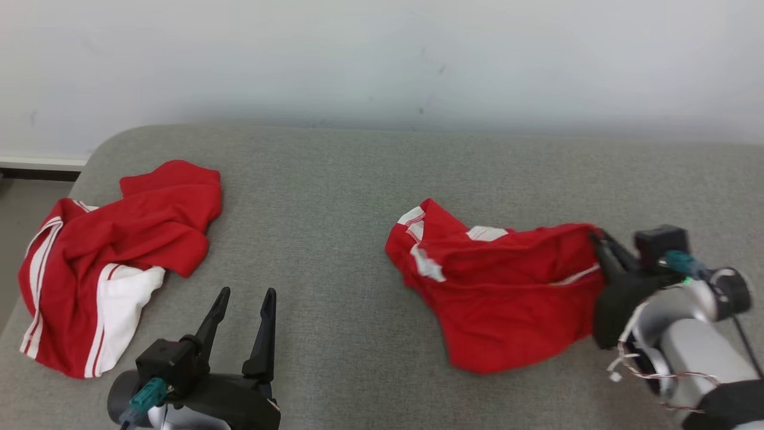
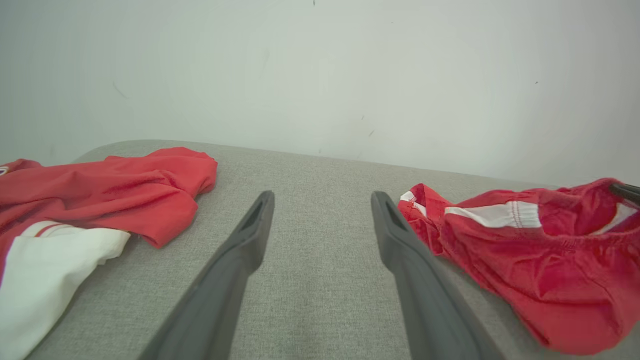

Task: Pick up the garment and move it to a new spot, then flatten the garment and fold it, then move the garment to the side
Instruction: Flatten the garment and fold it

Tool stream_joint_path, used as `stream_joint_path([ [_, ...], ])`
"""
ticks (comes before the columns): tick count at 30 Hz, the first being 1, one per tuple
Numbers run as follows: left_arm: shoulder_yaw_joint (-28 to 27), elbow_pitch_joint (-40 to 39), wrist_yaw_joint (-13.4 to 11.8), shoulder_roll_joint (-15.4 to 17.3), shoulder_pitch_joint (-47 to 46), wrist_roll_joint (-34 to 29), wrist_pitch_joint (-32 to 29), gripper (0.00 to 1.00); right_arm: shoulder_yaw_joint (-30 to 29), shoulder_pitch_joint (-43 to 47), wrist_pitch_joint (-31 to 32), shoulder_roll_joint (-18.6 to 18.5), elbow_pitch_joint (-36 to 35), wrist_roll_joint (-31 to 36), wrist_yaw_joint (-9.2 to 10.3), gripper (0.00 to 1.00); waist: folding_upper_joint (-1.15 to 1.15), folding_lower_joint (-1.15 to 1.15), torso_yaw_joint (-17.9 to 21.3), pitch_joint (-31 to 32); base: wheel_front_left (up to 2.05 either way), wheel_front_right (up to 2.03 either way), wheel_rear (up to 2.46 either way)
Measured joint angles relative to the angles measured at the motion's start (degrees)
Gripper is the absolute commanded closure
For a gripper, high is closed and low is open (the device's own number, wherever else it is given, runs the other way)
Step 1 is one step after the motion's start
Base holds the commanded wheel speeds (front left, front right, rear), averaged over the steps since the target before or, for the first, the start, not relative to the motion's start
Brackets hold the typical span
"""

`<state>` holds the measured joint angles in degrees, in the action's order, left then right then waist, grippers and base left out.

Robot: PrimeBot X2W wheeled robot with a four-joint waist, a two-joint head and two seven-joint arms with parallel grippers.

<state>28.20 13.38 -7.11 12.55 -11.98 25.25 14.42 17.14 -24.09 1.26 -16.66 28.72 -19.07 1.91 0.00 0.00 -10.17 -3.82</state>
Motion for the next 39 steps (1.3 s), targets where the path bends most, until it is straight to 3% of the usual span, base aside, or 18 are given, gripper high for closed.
stream_joint_path([
  [8,0.13,-1.02,0.00,-0.74,-0.04,-1.22,0.00,0.00,-2.82,4.35,-0.18,-2.98,2.88,-0.99,1.21,1.00,0.00,0.00,2.22,-0.53,0.00,0.00,0.00],
  [16,0.85,-0.94,0.00,-1.64,-0.22,-2.12,0.00,0.00,-3.41,6.09,0.54,-2.68,7.93,-2.22,1.62,1.00,0.00,0.00,2.36,-0.58,0.00,0.00,0.00],
  [18,0.99,-0.73,0.00,-1.66,-0.23,-2.13,0.00,0.00,-3.44,6.09,0.55,-2.67,8.57,-2.48,1.59,0.51,0.00,0.00,2.24,-0.39,0.00,0.00,0.00],
  [19,1.05,-0.69,0.00,-1.70,-0.20,-2.13,0.00,0.00,-3.67,6.09,0.55,-2.59,8.64,-2.90,1.54,0.00,0.00,0.00,2.18,-0.27,0.00,0.00,0.00],
  [24,1.05,-0.60,0.00,-1.69,-0.19,-2.13,0.00,0.00,-5.03,5.93,-0.52,-0.44,5.78,-6.25,-0.13,0.00,0.00,0.00,2.08,0.15,0.00,0.00,0.00],
  [34,0.63,-0.35,0.00,-1.69,0.18,-2.14,0.00,0.00,-3.28,5.79,-2.88,1.22,-6.55,-7.28,-3.60,0.00,0.00,-0.01,3.35,1.25,0.00,0.00,0.00],
  [39,0.92,-0.38,0.00,-1.93,0.23,-2.24,0.00,0.00,-1.40,8.21,-2.69,4.44,-10.26,-9.39,-5.52,0.00,0.00,-0.01,3.57,1.50,0.00,0.00,0.00],
])
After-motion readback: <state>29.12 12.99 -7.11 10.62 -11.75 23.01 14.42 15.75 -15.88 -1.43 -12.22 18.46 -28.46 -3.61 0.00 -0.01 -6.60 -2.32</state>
